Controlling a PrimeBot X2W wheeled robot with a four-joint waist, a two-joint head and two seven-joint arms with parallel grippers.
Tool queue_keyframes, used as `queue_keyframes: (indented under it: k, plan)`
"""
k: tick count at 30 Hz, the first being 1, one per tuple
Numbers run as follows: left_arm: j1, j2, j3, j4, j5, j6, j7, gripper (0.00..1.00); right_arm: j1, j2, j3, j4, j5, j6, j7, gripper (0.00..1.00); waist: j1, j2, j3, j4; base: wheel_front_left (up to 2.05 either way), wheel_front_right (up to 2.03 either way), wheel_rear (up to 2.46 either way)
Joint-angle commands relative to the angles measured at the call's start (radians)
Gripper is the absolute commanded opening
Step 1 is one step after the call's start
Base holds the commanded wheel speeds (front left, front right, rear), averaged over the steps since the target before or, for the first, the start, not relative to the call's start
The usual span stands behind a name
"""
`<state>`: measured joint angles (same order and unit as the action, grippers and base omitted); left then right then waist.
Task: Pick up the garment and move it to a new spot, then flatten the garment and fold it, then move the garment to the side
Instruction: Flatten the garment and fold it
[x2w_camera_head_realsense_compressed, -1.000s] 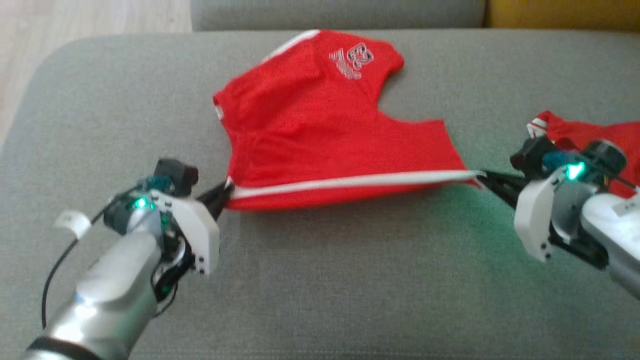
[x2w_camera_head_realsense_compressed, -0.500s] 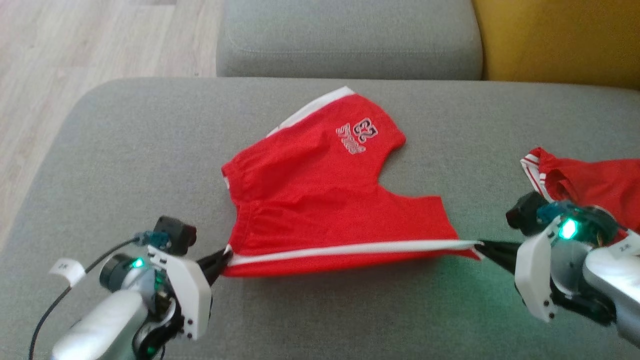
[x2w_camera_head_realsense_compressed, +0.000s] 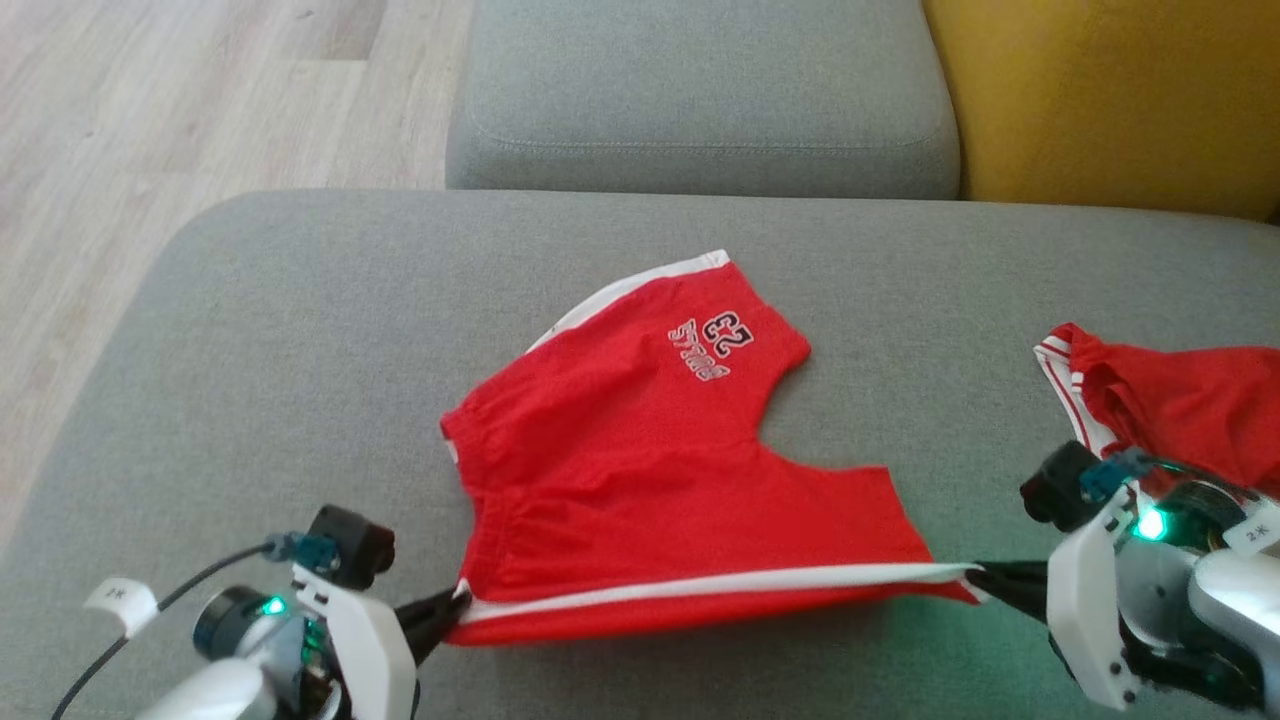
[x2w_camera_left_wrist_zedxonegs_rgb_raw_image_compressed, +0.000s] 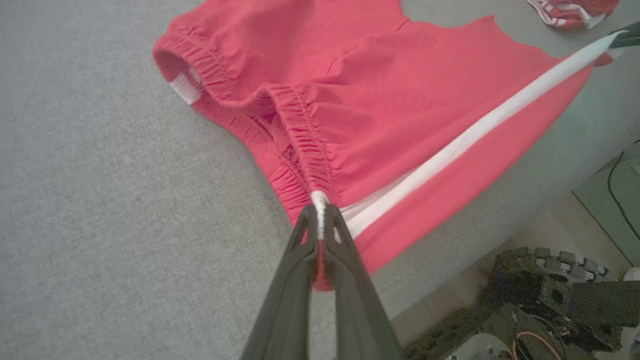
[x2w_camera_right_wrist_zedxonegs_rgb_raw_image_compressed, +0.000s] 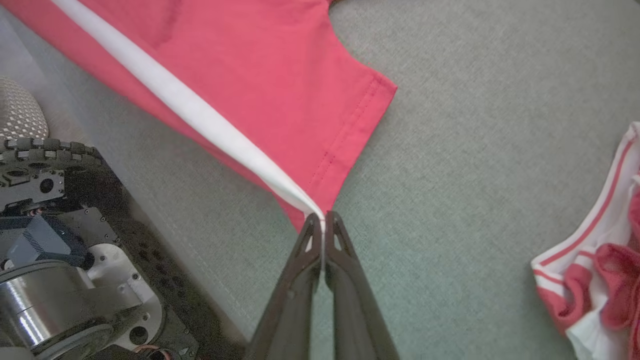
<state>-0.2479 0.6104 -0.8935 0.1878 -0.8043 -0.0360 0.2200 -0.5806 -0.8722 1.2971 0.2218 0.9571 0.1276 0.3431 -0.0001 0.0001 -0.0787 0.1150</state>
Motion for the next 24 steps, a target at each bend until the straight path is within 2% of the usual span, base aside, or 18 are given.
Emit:
queue_keyframes:
  k: [1,6,10,20,24]
  plan:
    - [-0.037,0.063,0.048,-0.039,-0.008,0.013,0.009,0.0,0.014,-0.062,-0.017,-0.012,0.01,0.003,0.011,0.0,0.0001,-0.0001,-0.003,0.001,0.0,0.0,0.0]
    - [-0.005,0.089,0.048,-0.114,-0.042,0.023,0.043,0.0,0.04,-0.095,-0.017,-0.067,-0.011,0.003,0.057,0.0,0.0001,-0.0001,-0.002,0.005,0.0,0.0,0.0]
    - [-0.005,0.092,0.06,-0.151,-0.042,0.04,0.032,0.0,0.019,-0.107,-0.017,-0.079,0.004,0.003,0.036,0.0,0.0001,-0.0001,0.007,0.008,0.0,0.0,0.0]
    - [-0.069,0.066,0.108,-0.178,-0.037,0.067,-0.01,0.0,-0.12,-0.109,-0.017,-0.09,-0.06,0.003,-0.027,0.0,0.0001,-0.0001,0.056,0.034,0.0,0.0,0.0]
    - [-0.117,0.045,0.129,-0.188,-0.033,0.075,-0.023,0.0,-0.22,-0.101,-0.017,-0.082,-0.08,0.003,-0.05,0.0,0.0001,-0.0001,0.107,0.057,0.0,0.0,0.0]
